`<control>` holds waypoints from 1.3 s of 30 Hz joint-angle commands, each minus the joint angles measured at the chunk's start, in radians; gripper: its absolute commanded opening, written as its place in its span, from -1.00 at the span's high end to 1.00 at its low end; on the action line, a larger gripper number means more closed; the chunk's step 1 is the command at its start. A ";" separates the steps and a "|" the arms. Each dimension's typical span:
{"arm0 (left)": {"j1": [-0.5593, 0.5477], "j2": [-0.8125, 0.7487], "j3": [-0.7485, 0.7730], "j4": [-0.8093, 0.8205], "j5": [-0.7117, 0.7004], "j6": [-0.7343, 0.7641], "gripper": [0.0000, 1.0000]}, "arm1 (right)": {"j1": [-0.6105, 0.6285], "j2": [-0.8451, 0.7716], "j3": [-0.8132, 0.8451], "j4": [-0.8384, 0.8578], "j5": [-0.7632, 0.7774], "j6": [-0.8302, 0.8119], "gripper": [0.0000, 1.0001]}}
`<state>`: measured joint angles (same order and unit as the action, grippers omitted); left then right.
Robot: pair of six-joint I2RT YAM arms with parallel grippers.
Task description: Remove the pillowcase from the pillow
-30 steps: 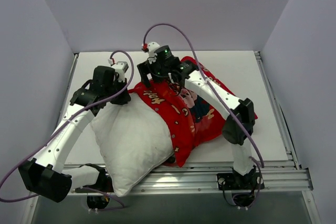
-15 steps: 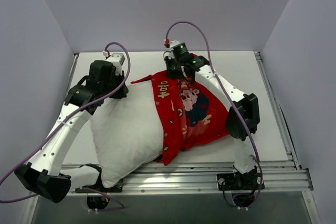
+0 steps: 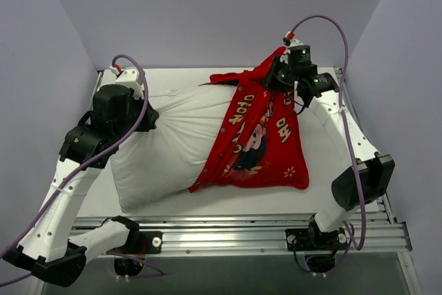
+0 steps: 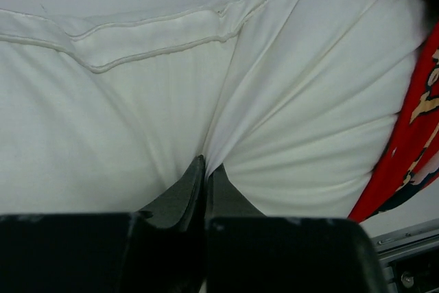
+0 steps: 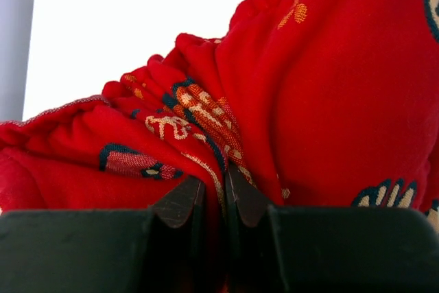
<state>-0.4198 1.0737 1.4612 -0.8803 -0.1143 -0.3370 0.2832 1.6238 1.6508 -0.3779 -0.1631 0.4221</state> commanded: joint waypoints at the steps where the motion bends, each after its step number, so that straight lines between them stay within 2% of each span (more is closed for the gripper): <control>1: 0.095 -0.075 0.046 -0.148 -0.376 0.093 0.95 | -0.195 -0.012 -0.016 0.122 0.292 -0.082 1.00; 2: 0.093 -0.064 0.021 -0.061 -0.293 0.101 0.95 | -0.173 -0.019 -0.034 0.167 0.246 -0.092 1.00; 5: 0.093 -0.006 -0.054 0.112 -0.176 0.095 0.95 | -0.072 0.002 -0.034 0.200 0.182 -0.111 1.00; 7: 0.093 0.075 -0.059 0.170 -0.148 0.072 0.95 | -0.029 0.024 -0.013 0.203 0.174 -0.118 0.90; 8: 0.093 0.107 -0.049 0.208 -0.145 0.058 0.95 | -0.019 0.037 -0.008 0.206 0.174 -0.120 0.65; 11: 0.095 0.216 -0.013 0.266 -0.148 0.032 0.95 | 0.017 0.022 -0.006 0.205 0.174 -0.109 0.21; 12: 0.095 0.253 -0.003 0.274 -0.139 0.032 0.85 | 0.034 0.007 -0.017 0.212 0.174 -0.102 0.14; 13: 0.095 0.265 0.011 0.279 -0.133 0.030 0.56 | 0.057 -0.013 -0.063 0.229 0.184 -0.095 0.06; 14: 0.095 0.272 0.024 0.279 -0.122 0.020 0.46 | 0.112 -0.060 -0.092 0.250 0.206 -0.097 -0.08; 15: 0.092 0.266 0.033 0.280 -0.093 0.016 0.32 | 0.141 -0.089 -0.121 0.257 0.236 -0.092 -0.13; 16: 0.089 0.253 0.030 0.287 -0.082 0.012 -0.14 | 0.171 -0.117 -0.190 0.264 0.266 -0.086 -0.18; 17: 0.085 0.235 0.022 0.293 -0.073 0.010 -0.38 | 0.203 -0.174 -0.227 0.281 0.310 -0.085 -0.30; 18: 0.082 0.194 0.001 0.294 -0.065 0.010 -0.53 | 0.262 -0.205 -0.261 0.287 0.339 -0.080 -0.33; 19: 0.073 0.172 -0.012 0.294 -0.049 0.016 -0.77 | 0.293 -0.232 -0.296 0.296 0.367 -0.072 -0.37; 21: 0.058 0.091 -0.038 0.270 -0.035 0.032 -0.93 | 0.386 -0.310 -0.387 0.318 0.408 -0.074 -0.48; 22: 0.038 0.065 -0.071 0.258 -0.032 0.036 -0.97 | 0.417 -0.330 -0.408 0.318 0.425 -0.075 -0.50; 25: 0.006 -0.041 -0.151 0.190 -0.018 0.026 -0.91 | 0.540 -0.396 -0.476 0.286 0.490 -0.057 -0.52; 29: -0.060 -0.168 -0.264 0.054 -0.021 -0.055 -0.90 | 0.660 -0.473 -0.578 0.270 0.522 0.006 -0.53; 33: -0.089 -0.210 -0.398 -0.016 -0.027 -0.149 -0.90 | 0.680 -0.479 -0.704 0.330 0.442 0.092 -0.53; 39: -0.089 -0.180 -0.570 0.127 -0.042 -0.246 -0.90 | 0.660 -0.411 -0.760 0.464 0.499 0.075 -0.52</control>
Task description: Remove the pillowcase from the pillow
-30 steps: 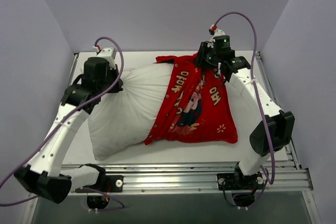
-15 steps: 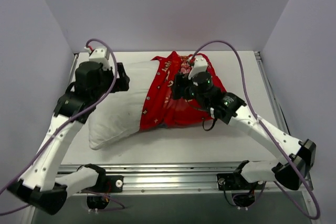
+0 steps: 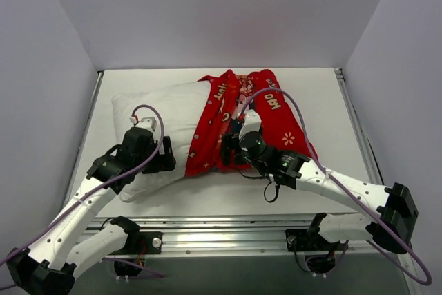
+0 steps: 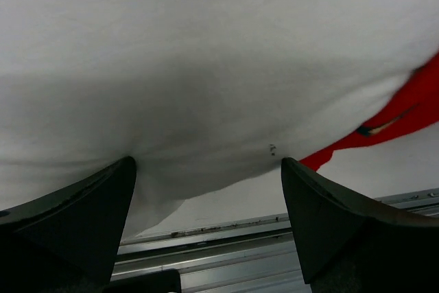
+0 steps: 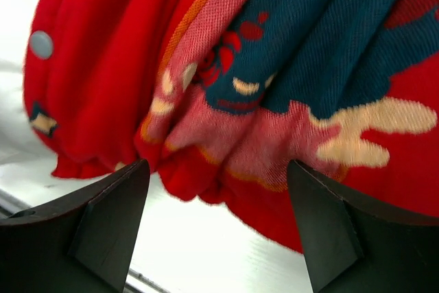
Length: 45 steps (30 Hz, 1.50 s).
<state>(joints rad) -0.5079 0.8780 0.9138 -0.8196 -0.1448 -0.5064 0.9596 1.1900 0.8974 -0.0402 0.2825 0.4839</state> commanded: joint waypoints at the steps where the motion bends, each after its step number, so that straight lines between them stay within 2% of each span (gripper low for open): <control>1: -0.001 0.033 -0.026 0.109 -0.025 -0.078 -0.90 | -0.025 0.051 -0.006 0.160 0.049 -0.019 -0.52; 5: 0.003 0.136 -0.012 0.253 -0.055 -0.012 -0.89 | -0.100 0.108 -0.002 0.203 0.026 -0.064 -0.52; 7: 0.003 0.165 0.022 0.311 -0.042 0.043 -0.89 | -0.180 0.118 -0.005 0.218 0.014 -0.067 -0.53; 9: 0.003 0.188 0.049 0.312 -0.042 0.071 -0.89 | -0.247 0.122 0.003 0.221 0.001 -0.073 -0.53; 13: -0.006 0.171 0.086 0.248 -0.013 0.098 -0.88 | -0.289 0.115 0.057 0.181 -0.014 -0.106 -0.55; 17: -0.075 0.112 0.059 0.201 0.016 0.069 -0.88 | -0.289 0.106 0.087 0.157 -0.069 -0.120 -0.56; 20: -0.150 0.064 -0.007 0.221 -0.048 0.017 -0.88 | -0.286 0.099 0.086 0.143 -0.104 -0.117 -0.57; 25: -0.176 0.111 -0.075 0.263 -0.165 -0.078 -0.88 | -0.280 0.060 0.032 0.160 -0.137 -0.090 -0.57; 31: -0.175 0.209 -0.167 0.485 -0.223 -0.121 -0.88 | -0.266 0.054 -0.034 0.204 -0.206 -0.085 -0.57; 35: -0.176 0.234 -0.194 0.599 -0.216 -0.121 -0.99 | -0.228 0.031 -0.084 0.235 -0.201 -0.096 -0.57; 36: -0.175 0.237 -0.199 0.609 -0.219 -0.121 -0.95 | -0.219 0.026 -0.089 0.240 -0.201 -0.099 -0.57; 42: -0.175 0.254 -0.246 0.700 -0.254 -0.118 -0.35 | -0.168 0.022 -0.110 0.267 -0.192 -0.110 -0.57; 45: -0.175 0.262 -0.263 0.737 -0.239 -0.123 -0.18 | -0.160 0.023 -0.114 0.275 -0.194 -0.110 -0.57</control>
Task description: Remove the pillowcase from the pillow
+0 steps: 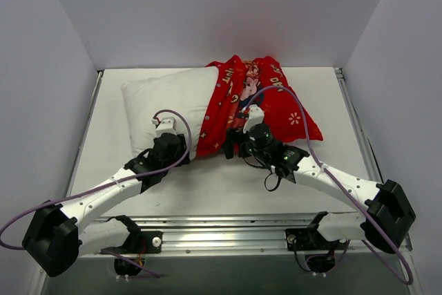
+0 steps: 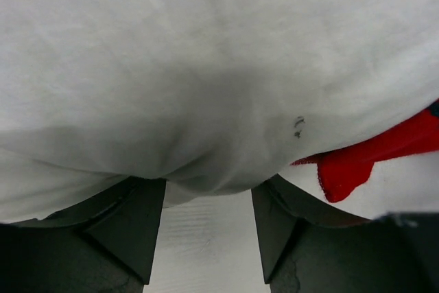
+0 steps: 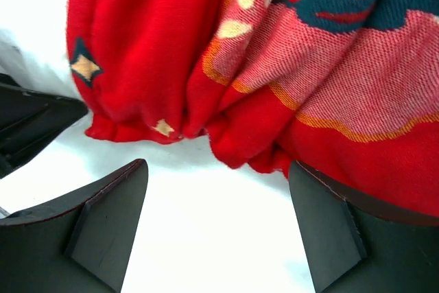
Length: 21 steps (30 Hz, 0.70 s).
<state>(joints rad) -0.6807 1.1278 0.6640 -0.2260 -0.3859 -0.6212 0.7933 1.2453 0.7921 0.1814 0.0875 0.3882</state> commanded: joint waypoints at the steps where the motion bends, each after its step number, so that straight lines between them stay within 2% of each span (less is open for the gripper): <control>1: -0.002 0.013 -0.017 0.154 0.005 -0.006 -0.15 | 0.009 -0.032 -0.011 0.055 0.001 -0.011 -0.57; 3: -0.002 0.020 -0.029 0.189 0.008 -0.002 -0.10 | 0.023 -0.024 -0.010 0.061 -0.003 -0.012 -0.57; 6: -0.002 0.033 -0.037 0.214 0.012 0.008 0.13 | 0.044 -0.006 -0.007 0.067 0.004 -0.009 -0.57; 9: -0.002 0.052 -0.038 0.275 0.013 0.015 0.41 | 0.049 0.008 -0.016 0.084 0.014 0.008 -0.57; 10: -0.002 0.061 -0.040 0.281 0.016 0.020 0.55 | 0.049 0.009 -0.017 0.089 0.017 0.011 -0.57; 11: -0.002 0.063 -0.038 0.289 0.018 0.021 0.77 | 0.050 0.011 -0.021 0.093 0.020 0.021 -0.57; 13: -0.003 0.067 -0.034 0.297 0.021 0.029 0.95 | 0.050 0.023 -0.021 0.099 0.038 0.031 -0.57; 21: -0.005 -0.019 0.016 0.185 0.035 0.029 0.95 | 0.067 0.104 0.013 0.059 0.133 0.116 -0.57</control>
<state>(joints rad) -0.6807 1.1606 0.6296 -0.0429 -0.3798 -0.5941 0.8463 1.3228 0.7761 0.2306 0.1497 0.4564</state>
